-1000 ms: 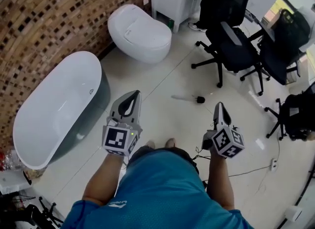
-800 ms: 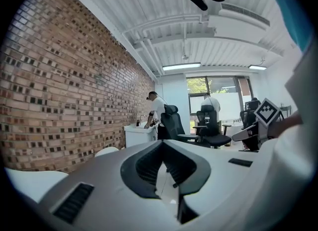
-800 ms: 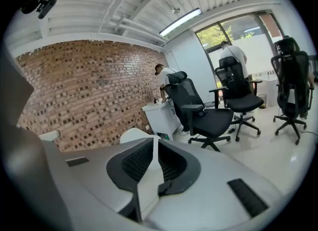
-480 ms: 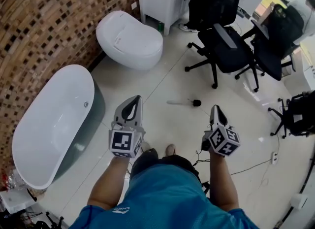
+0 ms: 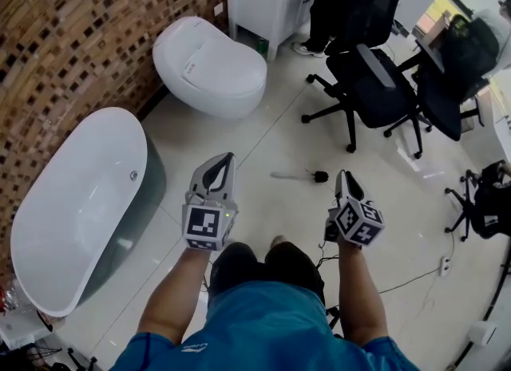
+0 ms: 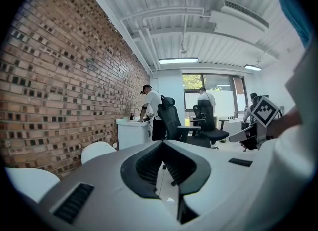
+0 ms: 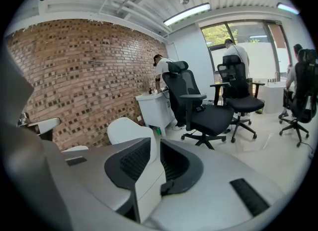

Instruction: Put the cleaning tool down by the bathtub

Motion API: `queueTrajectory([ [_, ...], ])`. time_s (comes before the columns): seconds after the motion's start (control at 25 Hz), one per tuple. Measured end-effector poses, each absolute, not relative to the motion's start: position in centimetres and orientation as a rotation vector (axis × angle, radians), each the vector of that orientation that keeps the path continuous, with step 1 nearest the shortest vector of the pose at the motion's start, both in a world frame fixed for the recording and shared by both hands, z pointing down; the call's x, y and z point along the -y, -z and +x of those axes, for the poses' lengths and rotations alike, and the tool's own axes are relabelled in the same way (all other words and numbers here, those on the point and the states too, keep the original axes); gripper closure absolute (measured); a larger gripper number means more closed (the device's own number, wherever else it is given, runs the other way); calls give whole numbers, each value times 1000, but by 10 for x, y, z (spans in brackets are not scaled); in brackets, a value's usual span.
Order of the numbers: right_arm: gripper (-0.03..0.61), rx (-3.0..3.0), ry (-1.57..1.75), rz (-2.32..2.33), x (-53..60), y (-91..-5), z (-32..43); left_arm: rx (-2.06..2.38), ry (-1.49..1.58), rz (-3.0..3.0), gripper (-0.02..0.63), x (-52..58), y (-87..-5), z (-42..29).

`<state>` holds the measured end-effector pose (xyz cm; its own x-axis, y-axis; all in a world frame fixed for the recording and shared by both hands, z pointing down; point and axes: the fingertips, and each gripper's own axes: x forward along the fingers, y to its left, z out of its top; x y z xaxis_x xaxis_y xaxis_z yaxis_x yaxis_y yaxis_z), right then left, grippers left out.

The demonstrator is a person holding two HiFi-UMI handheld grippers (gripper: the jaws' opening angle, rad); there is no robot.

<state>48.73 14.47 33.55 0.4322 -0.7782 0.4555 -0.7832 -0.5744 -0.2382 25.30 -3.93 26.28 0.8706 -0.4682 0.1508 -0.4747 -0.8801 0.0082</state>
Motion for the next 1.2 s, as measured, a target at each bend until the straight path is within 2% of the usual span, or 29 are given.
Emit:
queueTrajectory([
  [0.28, 465, 1401, -956, 2572, -125, -460, 520, 798, -278, 3004, 615, 59, -367, 274],
  [0.76, 465, 1303, -1084, 2576, -88, -695, 553, 806, -281, 2986, 615, 99, -595, 314],
  [1.2, 446, 1124, -1181, 2656, -87, -886, 589, 846, -286, 3003, 615, 117, -742, 317],
])
